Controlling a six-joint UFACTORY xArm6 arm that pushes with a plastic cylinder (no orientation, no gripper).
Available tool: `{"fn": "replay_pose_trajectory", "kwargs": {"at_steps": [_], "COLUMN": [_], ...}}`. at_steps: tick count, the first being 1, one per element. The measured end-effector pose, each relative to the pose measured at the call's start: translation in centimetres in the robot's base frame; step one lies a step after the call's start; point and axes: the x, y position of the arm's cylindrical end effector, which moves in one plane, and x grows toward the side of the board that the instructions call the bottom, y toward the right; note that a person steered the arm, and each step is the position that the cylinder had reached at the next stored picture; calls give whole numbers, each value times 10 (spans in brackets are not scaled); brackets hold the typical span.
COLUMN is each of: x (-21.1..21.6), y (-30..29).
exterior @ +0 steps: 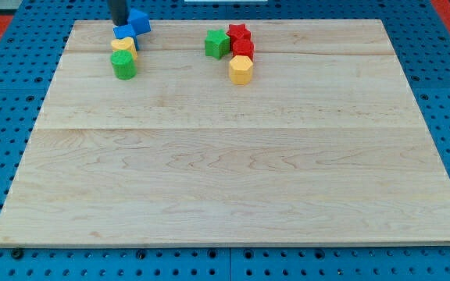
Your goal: Push the triangle into the green star
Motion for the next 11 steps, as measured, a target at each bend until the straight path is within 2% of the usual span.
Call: {"fn": "replay_pose_trajectory", "kwargs": {"at_steps": [1,2,3,4,6,7,8,9,10,11], "x": [0,24,77,89,17,0,0,17,45,48], "y": [1,59,81,73,54,46,79,137,148,148]}}
